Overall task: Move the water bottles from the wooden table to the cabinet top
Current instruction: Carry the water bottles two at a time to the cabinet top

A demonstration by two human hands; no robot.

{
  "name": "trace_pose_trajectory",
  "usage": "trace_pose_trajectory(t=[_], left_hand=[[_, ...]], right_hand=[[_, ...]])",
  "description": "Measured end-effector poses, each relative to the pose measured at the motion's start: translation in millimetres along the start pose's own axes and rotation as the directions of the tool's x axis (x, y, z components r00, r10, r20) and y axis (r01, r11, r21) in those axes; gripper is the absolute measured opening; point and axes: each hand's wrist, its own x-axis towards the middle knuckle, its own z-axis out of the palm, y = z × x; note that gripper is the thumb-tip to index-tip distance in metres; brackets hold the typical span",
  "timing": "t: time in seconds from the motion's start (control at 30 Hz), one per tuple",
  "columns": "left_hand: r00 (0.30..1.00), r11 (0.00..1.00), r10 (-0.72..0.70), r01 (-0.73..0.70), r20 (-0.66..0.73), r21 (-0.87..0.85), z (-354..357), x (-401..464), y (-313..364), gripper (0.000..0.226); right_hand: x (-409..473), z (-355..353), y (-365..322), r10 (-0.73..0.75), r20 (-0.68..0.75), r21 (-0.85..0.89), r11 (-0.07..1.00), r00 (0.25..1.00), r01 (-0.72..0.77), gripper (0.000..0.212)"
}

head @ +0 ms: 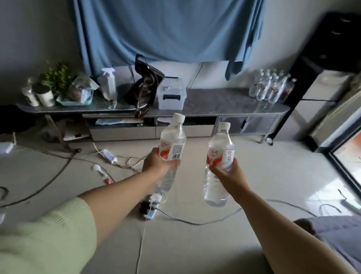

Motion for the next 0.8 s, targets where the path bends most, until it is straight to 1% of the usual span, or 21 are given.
trace_pose_trajectory(t=[0.2, 0.33, 0.4, 0.63, 0.8], left_hand=[[0.989, 0.997, 0.059, -0.065, 0.135, 0.035, 68, 33, 40, 0.055], [0.975, 0.995, 0.077, -0.087, 0.208, 0.043, 128, 56, 74, 0.056], [0.968, 0.995, 0.079, -0.089, 0.239, 0.034, 159, 69, 95, 0.059], [0.956, 0.997, 0.074, -0.068, 0.285, -0.030, 271, 108, 179, 0.057], [0.944, 0.997, 0.080, -0.071, 0.320, -0.040, 332, 132, 229, 0.055]], right_hand=[[32, -53, 27, 0.073, -0.130, 0.082, 0.995, 0.989, -0.063, 0.045], [68, -100, 49, 0.109, -0.196, 0.071, 0.993, 0.974, -0.097, 0.043], [92, -128, 59, 0.114, -0.209, 0.067, 0.993, 0.971, -0.102, 0.042], [181, -239, 80, 0.090, -0.222, -0.002, 0.996, 0.971, -0.093, 0.042], [234, -298, 92, 0.092, -0.268, 0.032, 0.996, 0.959, -0.087, 0.041]])
